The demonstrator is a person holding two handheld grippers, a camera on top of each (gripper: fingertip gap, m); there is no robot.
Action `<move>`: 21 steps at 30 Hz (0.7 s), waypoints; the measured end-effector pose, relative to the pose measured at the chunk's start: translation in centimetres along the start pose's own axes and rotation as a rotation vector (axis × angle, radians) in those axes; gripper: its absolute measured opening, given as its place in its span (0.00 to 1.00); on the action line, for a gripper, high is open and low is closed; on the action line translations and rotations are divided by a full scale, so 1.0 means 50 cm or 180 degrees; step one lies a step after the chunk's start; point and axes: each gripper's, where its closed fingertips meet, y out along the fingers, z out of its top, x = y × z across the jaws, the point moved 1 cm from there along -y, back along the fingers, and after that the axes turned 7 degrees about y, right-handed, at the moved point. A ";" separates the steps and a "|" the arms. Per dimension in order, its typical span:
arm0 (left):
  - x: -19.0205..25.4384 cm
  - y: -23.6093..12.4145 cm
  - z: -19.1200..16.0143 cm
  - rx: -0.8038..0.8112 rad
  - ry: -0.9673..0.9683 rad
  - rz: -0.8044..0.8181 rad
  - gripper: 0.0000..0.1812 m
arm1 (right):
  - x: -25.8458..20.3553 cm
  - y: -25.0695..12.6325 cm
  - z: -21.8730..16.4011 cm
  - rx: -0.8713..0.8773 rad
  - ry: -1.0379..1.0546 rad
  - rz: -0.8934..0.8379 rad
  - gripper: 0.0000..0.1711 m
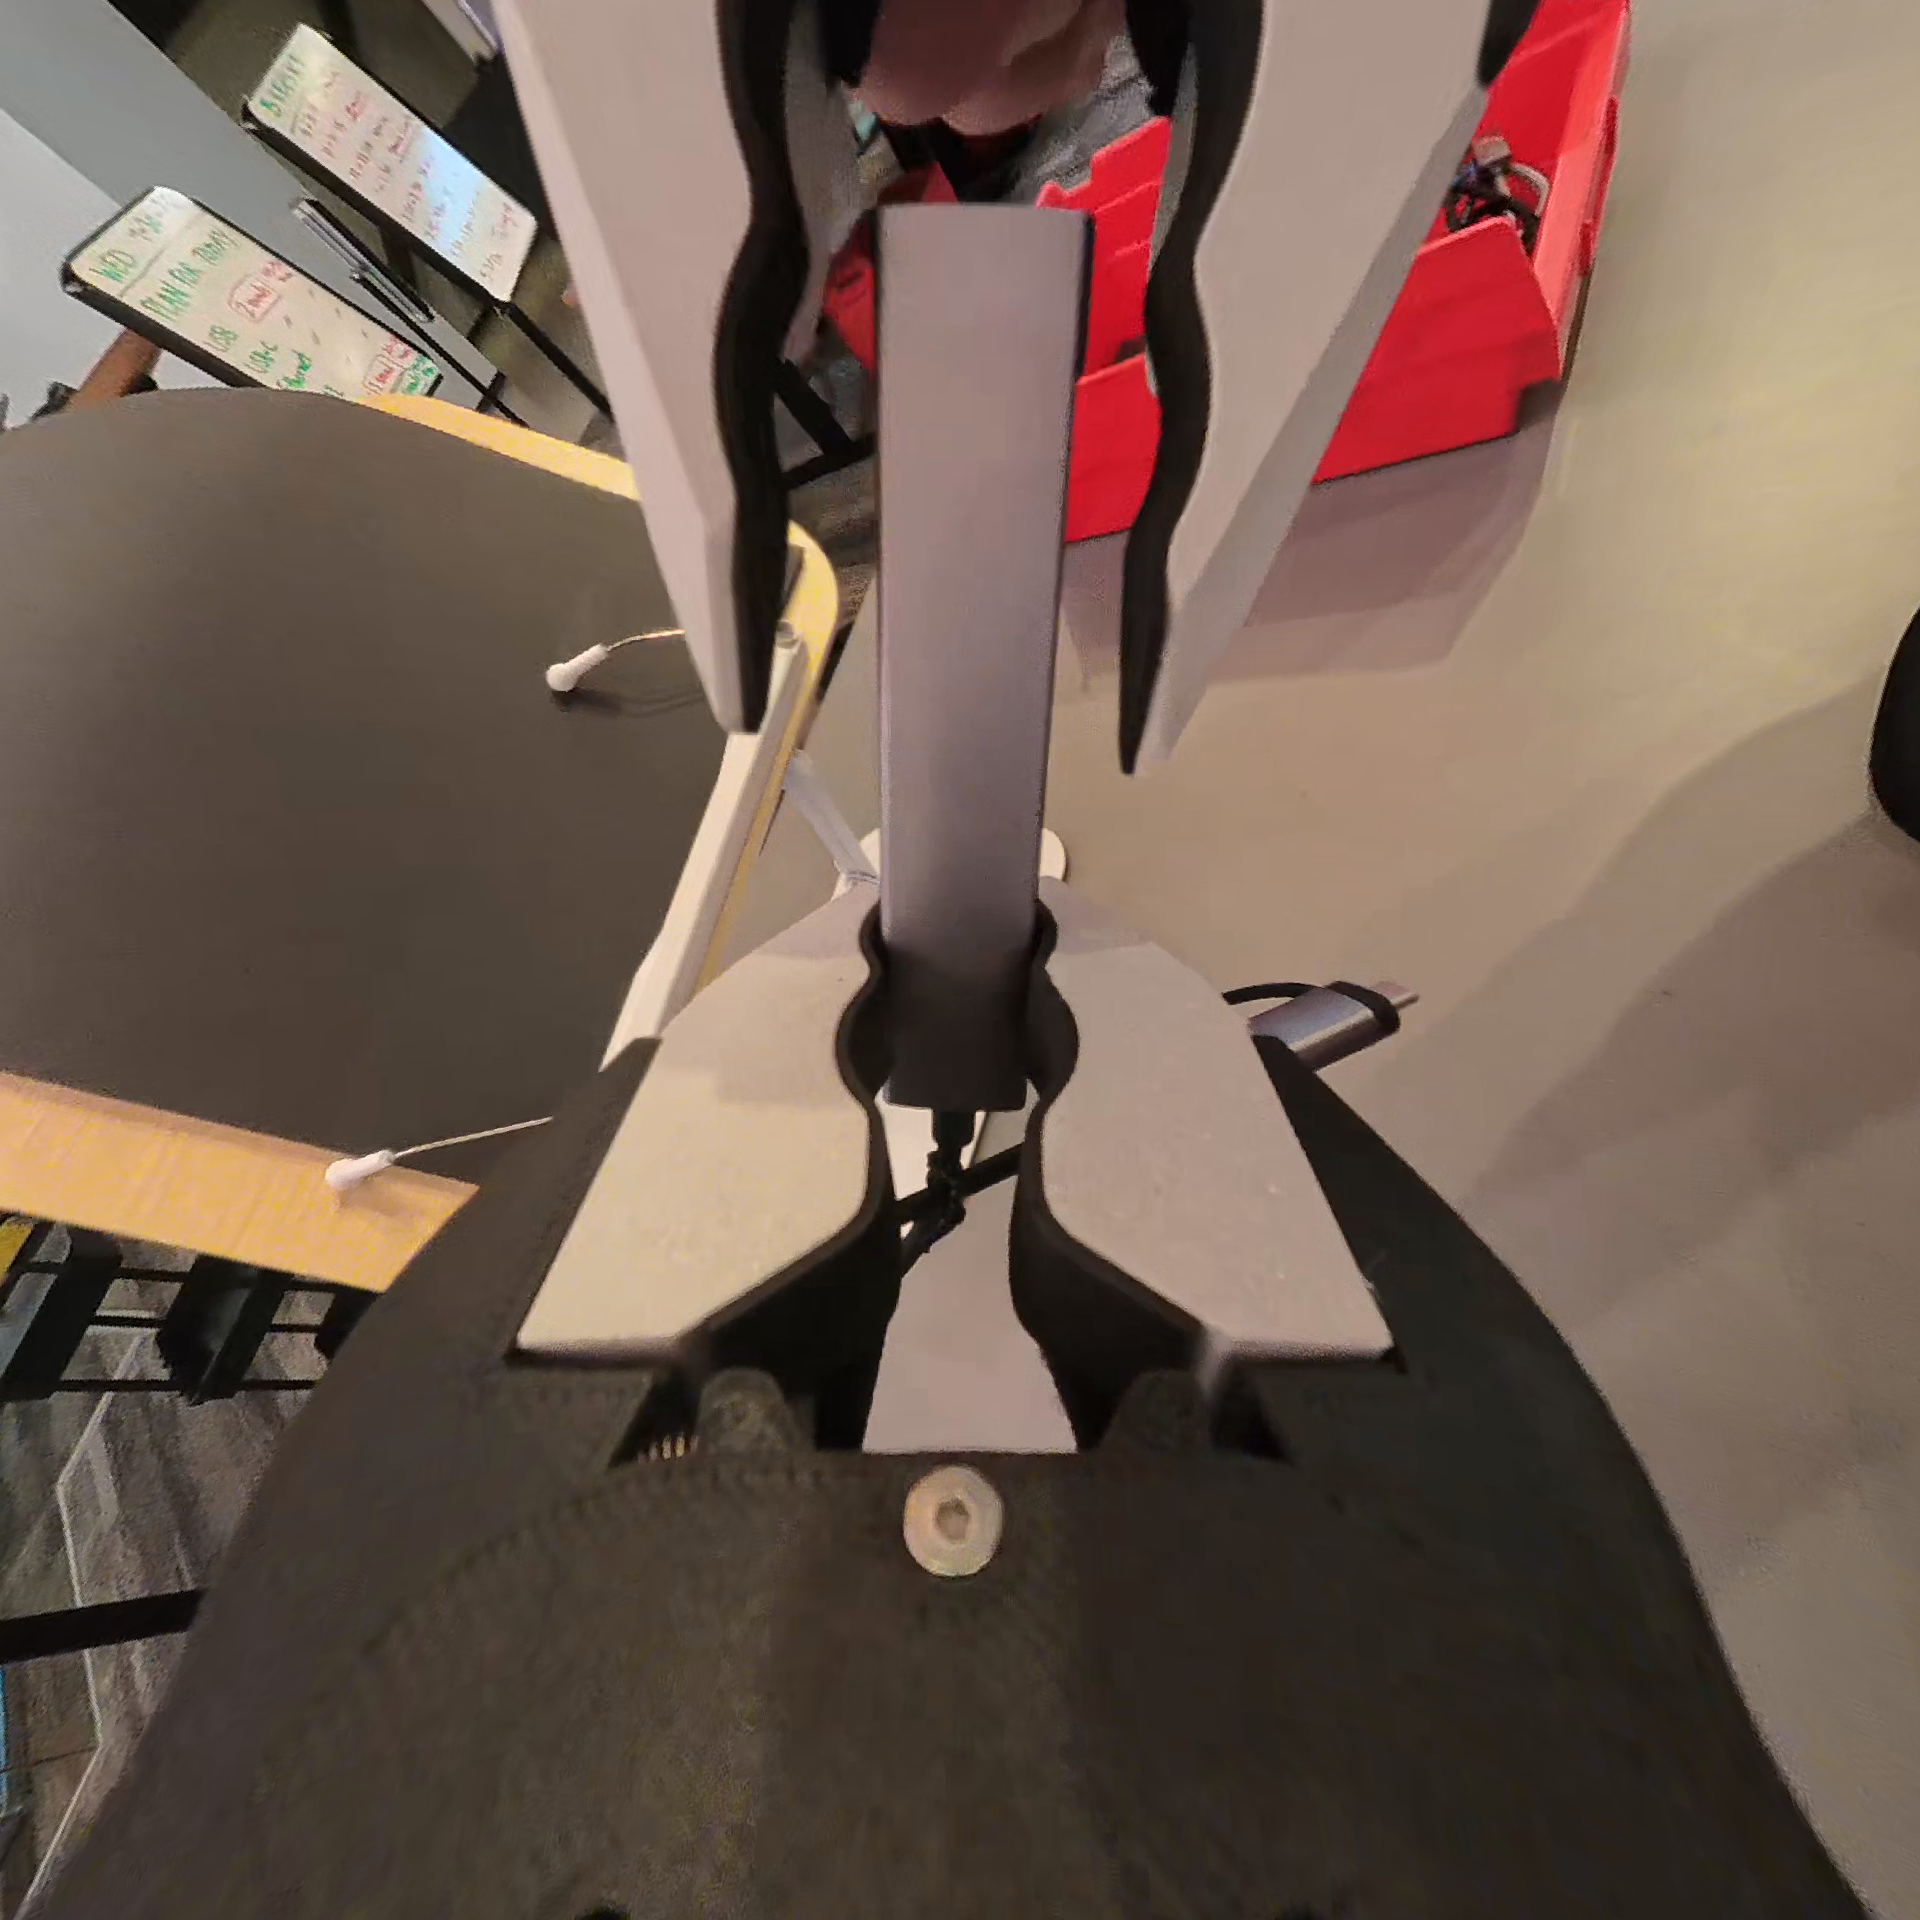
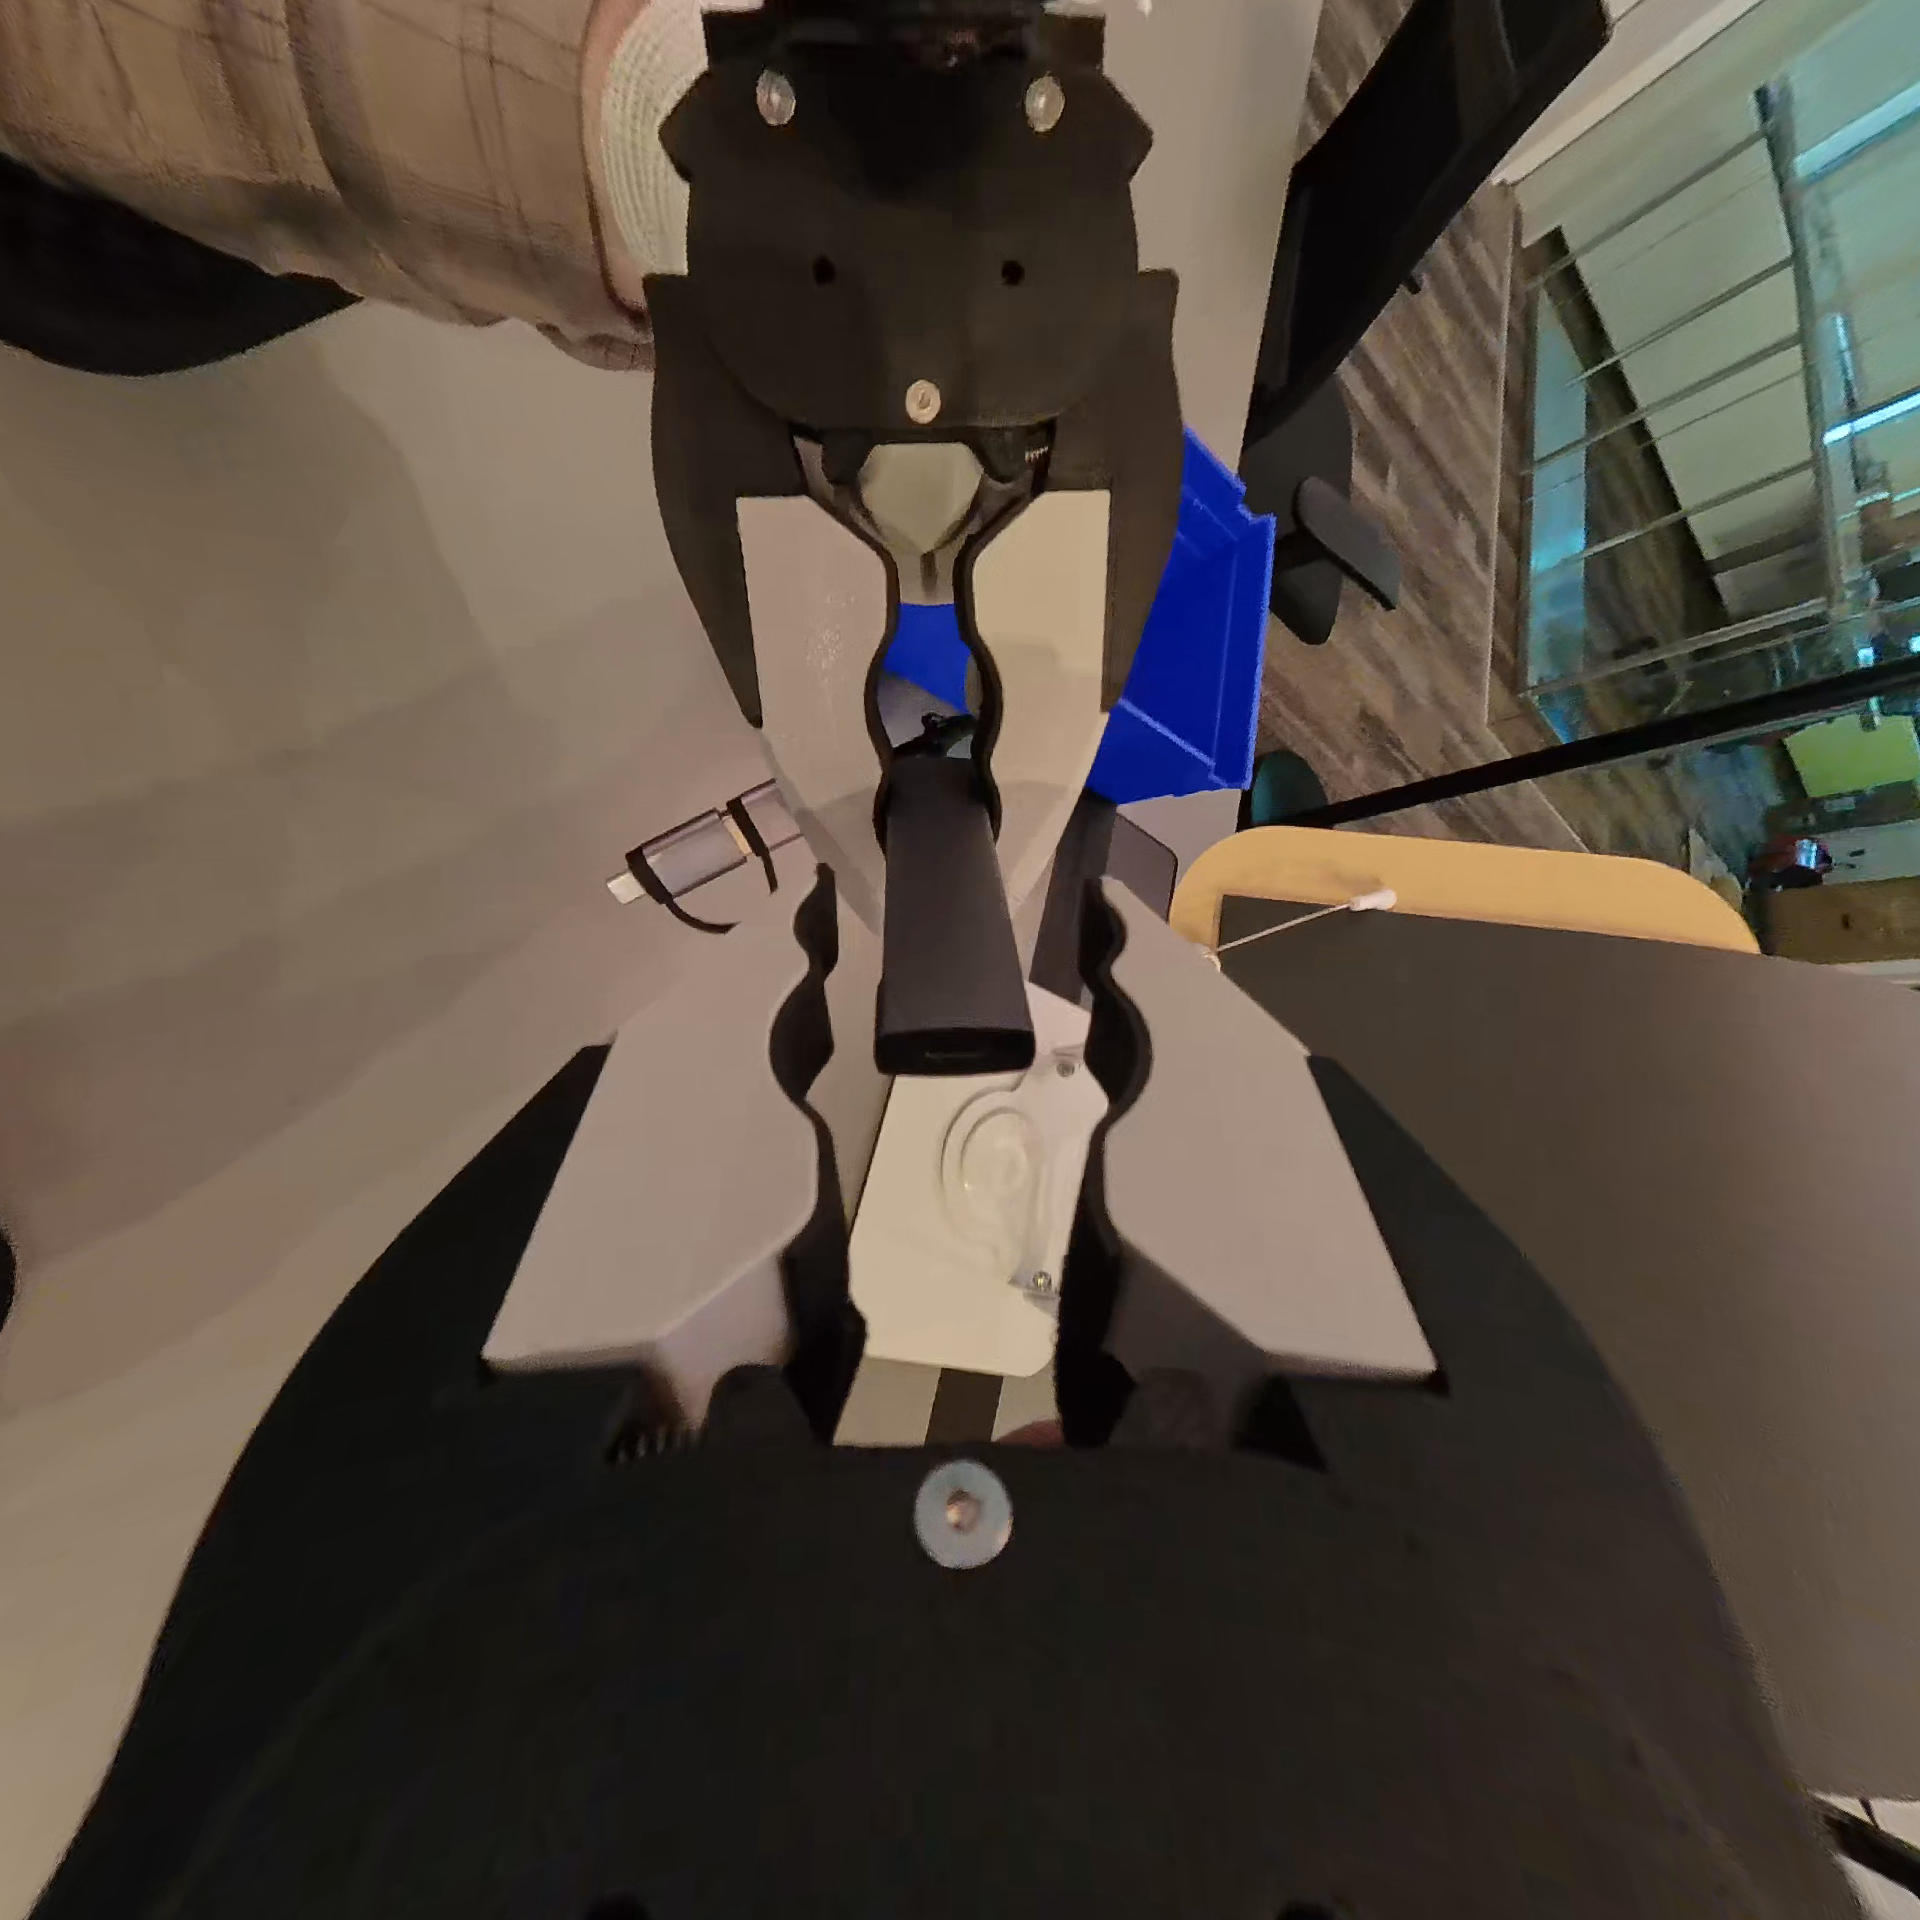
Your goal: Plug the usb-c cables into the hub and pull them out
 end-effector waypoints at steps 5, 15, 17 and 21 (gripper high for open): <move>0.015 0.007 0.006 0.0006 0.0041 -0.0091 0.12 | -0.018 0.010 -0.021 -0.0182 -0.0133 0.0116 0.12; -0.003 -0.012 0.031 0.0349 -0.0376 -0.0177 0.39 | -0.008 -0.004 -0.041 -0.0088 0.0120 -0.0035 0.12; -0.021 -0.049 0.042 0.0640 -0.0568 -0.0231 0.43 | 0.004 -0.015 -0.045 -0.0008 0.0221 -0.0157 0.12; -0.104 -0.152 0.039 0.1261 -0.1023 0.0081 0.38 | 0.032 -0.070 -0.065 0.0090 0.0415 -0.0474 0.12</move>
